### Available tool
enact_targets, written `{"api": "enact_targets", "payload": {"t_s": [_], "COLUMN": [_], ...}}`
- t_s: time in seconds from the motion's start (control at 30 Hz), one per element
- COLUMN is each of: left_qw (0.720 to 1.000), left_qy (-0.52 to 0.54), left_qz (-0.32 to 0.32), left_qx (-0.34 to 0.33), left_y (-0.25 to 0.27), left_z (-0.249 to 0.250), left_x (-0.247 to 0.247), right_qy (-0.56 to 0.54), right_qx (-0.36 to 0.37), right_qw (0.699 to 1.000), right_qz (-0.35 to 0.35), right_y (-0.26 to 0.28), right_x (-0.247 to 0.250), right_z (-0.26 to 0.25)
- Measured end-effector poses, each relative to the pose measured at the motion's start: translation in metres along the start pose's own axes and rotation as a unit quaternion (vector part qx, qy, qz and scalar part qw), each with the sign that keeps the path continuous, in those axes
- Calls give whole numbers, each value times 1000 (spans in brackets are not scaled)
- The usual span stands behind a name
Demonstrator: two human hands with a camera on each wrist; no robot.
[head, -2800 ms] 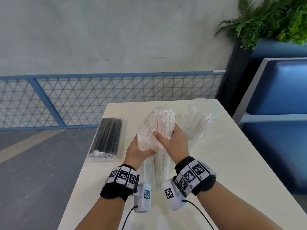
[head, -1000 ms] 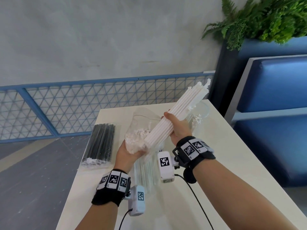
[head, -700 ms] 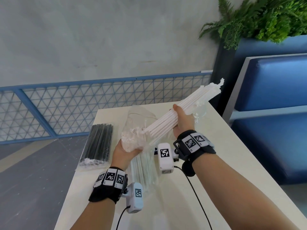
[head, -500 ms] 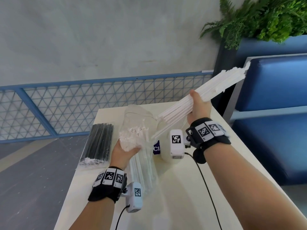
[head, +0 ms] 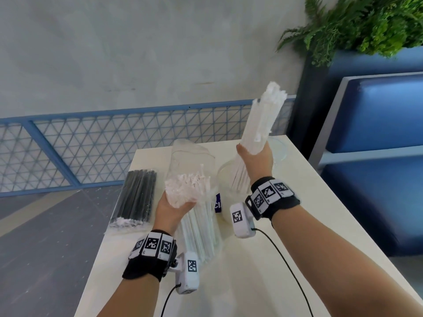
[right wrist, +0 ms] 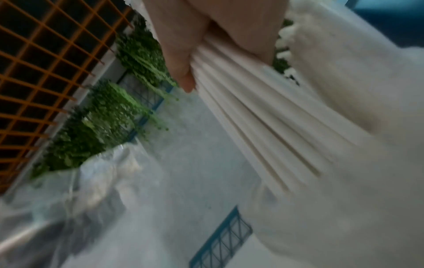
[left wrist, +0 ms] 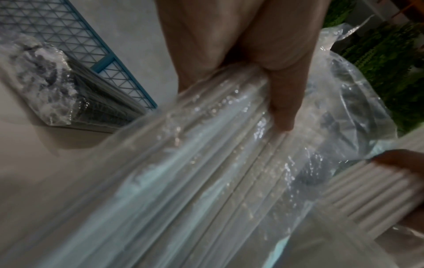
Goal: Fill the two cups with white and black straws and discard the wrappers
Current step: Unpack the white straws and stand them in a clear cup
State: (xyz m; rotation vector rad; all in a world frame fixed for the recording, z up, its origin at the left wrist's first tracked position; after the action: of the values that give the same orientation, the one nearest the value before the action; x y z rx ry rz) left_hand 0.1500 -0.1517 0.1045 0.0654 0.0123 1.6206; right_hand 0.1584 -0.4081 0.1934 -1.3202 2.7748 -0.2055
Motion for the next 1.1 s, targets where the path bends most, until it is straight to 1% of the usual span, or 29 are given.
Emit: {"api": "enact_targets", "payload": {"t_s": [0.1, 0.2, 0.27, 0.33, 0.43, 0.5, 0.53, 0.6, 0.63, 0.67, 0.7, 0.73, 0.77, 0.8, 0.83, 0.9, 0.97, 1.03, 1.1], "left_qw": [1000, 1000, 1000, 999, 999, 999, 999, 999, 999, 999, 999, 998, 998, 998, 998, 998, 998, 998, 998], "left_qy": [10, 10, 18, 27, 31, 32, 35, 41, 42, 43, 44, 47, 49, 50, 49, 48, 47, 45, 44], "left_qz": [-4, -9, -14, -19, -24, -29, -32, -33, -31, -30, -29, -31, -32, -34, -36, -39, -39, -38, -40], "left_qx": [1, 3, -3, -10, -14, -16, -15, -14, -14, -14, -14, -13, -11, -10, -9, -6, -4, -2, 2], "left_y": [0, 0, 0, 2, 4, 6, 6, 7, 6, 6, 6, 6, 6, 5, 4, 2, 0, -1, -2], "left_z": [-1, -4, -4, -1, 1, 1, 2, 2, 1, 0, -1, -2, -2, -3, -4, -6, -8, -9, -10], "left_x": [-1, -1, -3, -6, -10, -11, -12, -11, -10, -9, -8, -8, -8, -8, -8, -9, -10, -11, -11], "right_qy": [18, 22, 21, 48, 103, 175, 227, 288, 287, 270, 231, 180, 142, 141, 170, 236, 266, 279, 254], "right_qx": [-1, 27, 59, 87, 107, 132, 163, 227, 233, 212, 173, 120, 66, 26, 5, 7, 11, 5, 10], "right_qw": [1000, 999, 998, 995, 989, 976, 960, 929, 925, 934, 954, 975, 988, 989, 983, 967, 959, 957, 964], "right_qz": [-8, -6, -3, 1, -20, -19, -4, 58, 87, 98, 82, 46, 1, -41, -73, -100, -92, -84, -78], "right_y": [5, 4, 5, 7, 9, 12, 15, 21, 23, 21, 17, 12, 7, 4, 2, -1, -3, -3, -1], "right_x": [-3, -2, -1, -2, -8, -8, -6, 4, 12, 18, 23, 23, 21, 16, 12, 6, 3, 1, 0], "right_z": [20, 20, 16, 14, 17, 16, 11, 3, 1, 6, 14, 23, 33, 39, 42, 43, 43, 42, 38]}}
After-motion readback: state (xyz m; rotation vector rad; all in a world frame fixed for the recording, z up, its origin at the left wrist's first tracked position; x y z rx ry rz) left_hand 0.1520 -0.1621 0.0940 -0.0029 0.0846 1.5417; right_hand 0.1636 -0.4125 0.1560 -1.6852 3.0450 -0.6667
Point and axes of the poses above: each hand's wrist, its own y-axis away from the middle knuckle, its own x-axis out of the back of the hand, z = x × y, the point moved 8 cm from there along -y, towards the middle knuckle, and after that the axes turned 2 degrees about z, right-handed, at the moved point
